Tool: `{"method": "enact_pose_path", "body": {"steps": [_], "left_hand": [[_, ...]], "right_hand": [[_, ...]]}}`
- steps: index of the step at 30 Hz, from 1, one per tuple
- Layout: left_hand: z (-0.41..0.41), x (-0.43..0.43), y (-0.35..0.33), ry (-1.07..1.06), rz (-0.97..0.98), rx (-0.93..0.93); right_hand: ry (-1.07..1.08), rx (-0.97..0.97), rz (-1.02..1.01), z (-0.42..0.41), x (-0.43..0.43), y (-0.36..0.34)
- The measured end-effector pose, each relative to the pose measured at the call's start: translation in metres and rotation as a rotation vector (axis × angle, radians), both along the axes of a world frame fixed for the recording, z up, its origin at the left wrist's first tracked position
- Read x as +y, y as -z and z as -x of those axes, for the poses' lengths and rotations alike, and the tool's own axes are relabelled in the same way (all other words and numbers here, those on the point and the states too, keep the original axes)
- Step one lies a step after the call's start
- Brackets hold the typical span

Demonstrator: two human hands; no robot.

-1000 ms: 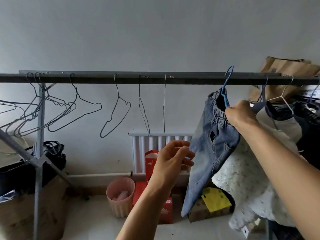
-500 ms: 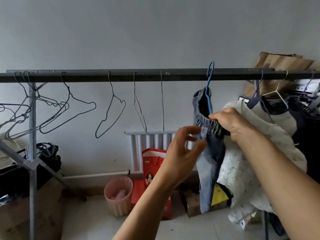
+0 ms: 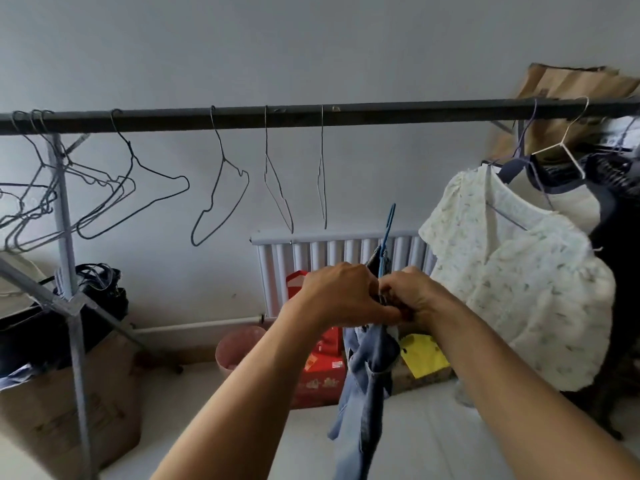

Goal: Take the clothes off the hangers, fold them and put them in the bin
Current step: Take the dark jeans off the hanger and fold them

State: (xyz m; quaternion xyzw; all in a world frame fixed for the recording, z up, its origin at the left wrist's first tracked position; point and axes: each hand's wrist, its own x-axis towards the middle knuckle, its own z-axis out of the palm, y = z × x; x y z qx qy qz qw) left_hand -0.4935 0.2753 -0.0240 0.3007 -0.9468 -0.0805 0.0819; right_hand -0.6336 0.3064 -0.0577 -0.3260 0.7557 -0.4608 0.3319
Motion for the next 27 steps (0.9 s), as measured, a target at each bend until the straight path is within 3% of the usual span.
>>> {"method": "enact_pose_path", "body": {"steps": [3, 7, 17, 21, 27], "left_hand": [[-0.007, 0.012, 0.004, 0.084, 0.044, 0.05], [-0.021, 0.021, 0.023, 0.108, 0.107, 0.075], [-0.043, 0.017, 0.026, 0.086, 0.014, 0.083], [-0.049, 0.017, 0.035, 0.072, 0.003, 0.066], [-0.047, 0.007, 0.066, -0.06, -0.05, 0.056]], "right_hand": [[0.023, 0.034, -0.026, -0.004, -0.006, 0.007], [0.174, -0.148, 0.078, -0.001, -0.017, 0.01], [0.231, -0.226, 0.191, -0.002, -0.03, -0.001], [0.179, -0.361, 0.142, 0.005, -0.028, -0.007], [-0.091, -0.629, 0.052, 0.005, -0.008, -0.029]]}}
